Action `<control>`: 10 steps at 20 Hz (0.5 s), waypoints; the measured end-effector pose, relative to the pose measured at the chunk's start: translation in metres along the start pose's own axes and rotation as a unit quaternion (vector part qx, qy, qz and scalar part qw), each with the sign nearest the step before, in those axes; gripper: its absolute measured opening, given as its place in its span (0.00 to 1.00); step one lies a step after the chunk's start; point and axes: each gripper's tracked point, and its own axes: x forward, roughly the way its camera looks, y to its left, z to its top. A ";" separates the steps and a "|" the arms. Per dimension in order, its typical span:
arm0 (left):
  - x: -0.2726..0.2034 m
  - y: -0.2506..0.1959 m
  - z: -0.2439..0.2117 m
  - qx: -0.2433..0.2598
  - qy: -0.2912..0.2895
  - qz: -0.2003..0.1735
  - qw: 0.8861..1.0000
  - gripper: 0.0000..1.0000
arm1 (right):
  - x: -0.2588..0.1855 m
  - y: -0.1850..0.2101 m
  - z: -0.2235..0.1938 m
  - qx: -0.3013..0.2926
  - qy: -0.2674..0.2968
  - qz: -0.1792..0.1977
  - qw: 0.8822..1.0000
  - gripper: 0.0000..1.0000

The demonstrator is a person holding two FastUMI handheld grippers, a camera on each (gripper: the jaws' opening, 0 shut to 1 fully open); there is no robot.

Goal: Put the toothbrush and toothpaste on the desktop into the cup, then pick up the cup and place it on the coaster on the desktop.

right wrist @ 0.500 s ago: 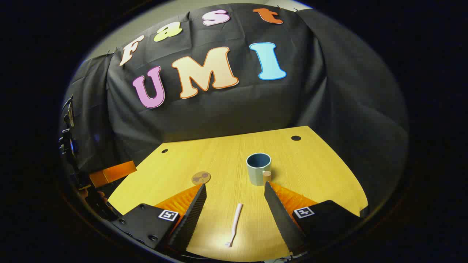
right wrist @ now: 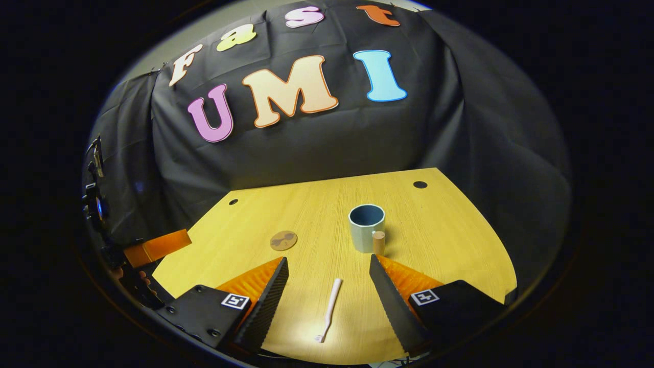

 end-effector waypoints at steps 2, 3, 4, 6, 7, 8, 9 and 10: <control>0.001 -0.001 -0.010 -0.006 0.016 -0.001 1.000 0.96 | 0.001 0.000 -0.002 -0.001 0.005 0.000 1.000 0.98; 0.001 0.000 -0.013 -0.009 0.020 0.002 1.000 0.96 | 0.003 -0.001 -0.004 -0.001 0.008 -0.001 1.000 0.98; 0.001 0.002 -0.016 -0.010 0.024 0.004 1.000 0.97 | 0.004 -0.002 -0.007 -0.002 0.011 -0.001 1.000 0.98; 0.001 0.004 -0.021 -0.014 0.031 0.009 0.999 0.97 | 0.005 -0.002 -0.012 -0.003 0.019 -0.003 1.000 0.98; 0.002 0.006 -0.025 -0.015 0.037 0.013 0.999 0.96 | 0.005 -0.002 -0.013 -0.003 0.022 -0.002 1.000 0.98; 0.001 0.007 -0.028 -0.014 0.043 0.016 0.999 0.97 | 0.006 -0.003 -0.017 -0.003 0.026 0.000 1.000 0.98; 0.001 0.009 -0.030 -0.012 0.047 0.019 0.999 0.97 | 0.005 -0.003 -0.020 -0.003 0.032 0.001 0.999 0.98; 0.001 0.010 -0.033 -0.009 0.051 0.020 0.998 0.97 | 0.005 -0.003 -0.025 -0.004 0.039 0.002 0.999 0.94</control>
